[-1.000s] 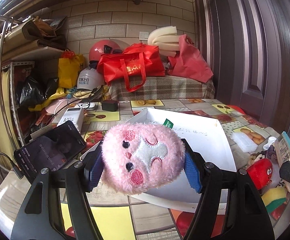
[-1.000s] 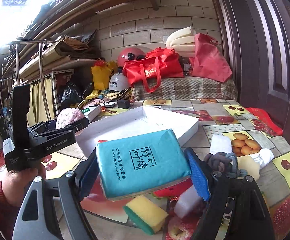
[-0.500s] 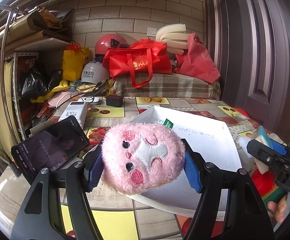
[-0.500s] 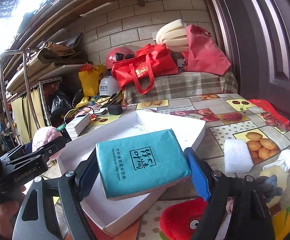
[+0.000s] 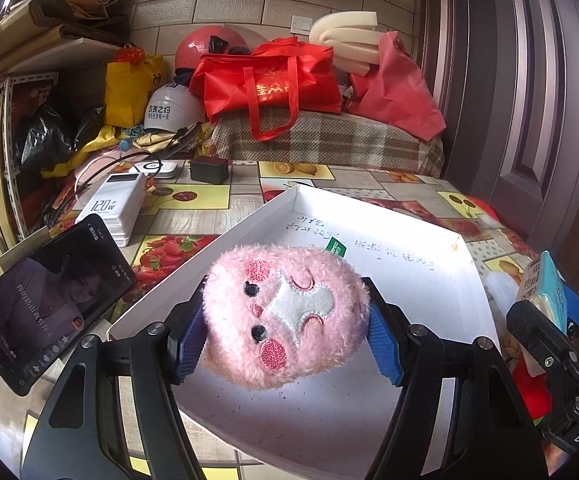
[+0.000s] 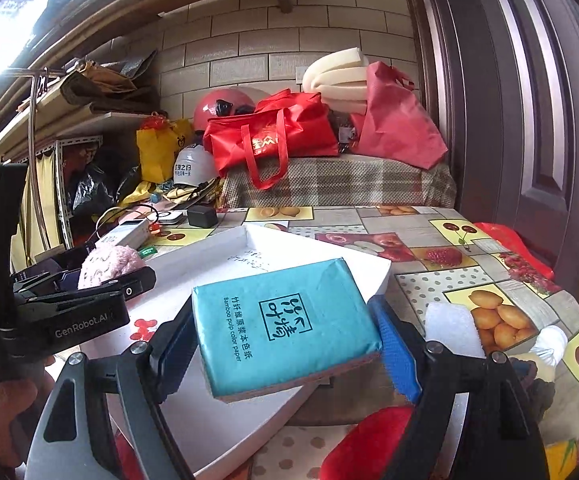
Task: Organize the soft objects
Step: 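Release the pink plush into the white box while the right tool drops the teal pack, then withdraw both tools from the box back toward the pile of items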
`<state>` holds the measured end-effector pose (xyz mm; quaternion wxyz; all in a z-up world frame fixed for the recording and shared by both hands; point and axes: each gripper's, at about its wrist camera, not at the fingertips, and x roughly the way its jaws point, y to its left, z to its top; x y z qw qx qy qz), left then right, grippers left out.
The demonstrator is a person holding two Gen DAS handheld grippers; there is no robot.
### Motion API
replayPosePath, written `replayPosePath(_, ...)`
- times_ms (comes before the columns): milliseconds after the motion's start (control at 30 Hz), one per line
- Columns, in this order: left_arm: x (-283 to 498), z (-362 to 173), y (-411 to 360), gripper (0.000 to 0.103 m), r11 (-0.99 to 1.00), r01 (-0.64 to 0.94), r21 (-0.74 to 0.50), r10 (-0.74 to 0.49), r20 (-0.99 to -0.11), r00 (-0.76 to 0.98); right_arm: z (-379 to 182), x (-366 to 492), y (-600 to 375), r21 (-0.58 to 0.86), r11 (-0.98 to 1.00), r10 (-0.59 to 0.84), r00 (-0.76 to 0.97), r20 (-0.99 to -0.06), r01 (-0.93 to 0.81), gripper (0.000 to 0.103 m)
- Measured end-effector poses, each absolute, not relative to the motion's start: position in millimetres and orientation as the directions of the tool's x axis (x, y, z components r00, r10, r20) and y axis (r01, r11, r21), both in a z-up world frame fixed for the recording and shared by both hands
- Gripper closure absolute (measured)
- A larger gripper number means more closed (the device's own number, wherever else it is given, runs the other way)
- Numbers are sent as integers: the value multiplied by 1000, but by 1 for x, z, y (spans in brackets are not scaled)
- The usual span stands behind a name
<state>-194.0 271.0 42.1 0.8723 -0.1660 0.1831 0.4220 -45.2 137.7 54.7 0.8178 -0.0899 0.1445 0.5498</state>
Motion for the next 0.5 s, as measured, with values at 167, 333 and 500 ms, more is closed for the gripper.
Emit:
replayPosePath(167, -193, 34, 288, 33, 553, -811, -188, 646, -518, 561, 51, -41, 161, 45, 405, 845, 355, -400, -913, 21)
replayPosePath(333, -188, 30, 300, 31, 512, -838, -191, 644, -559, 521, 44, -37, 178, 28, 422, 807, 361, -468, -906, 14)
replayPosePath(500, -194, 34, 293, 0, 498, -849, -178, 683, -522, 511, 39, -33, 182, 32, 432, 780, 356, -514, -901, 0)
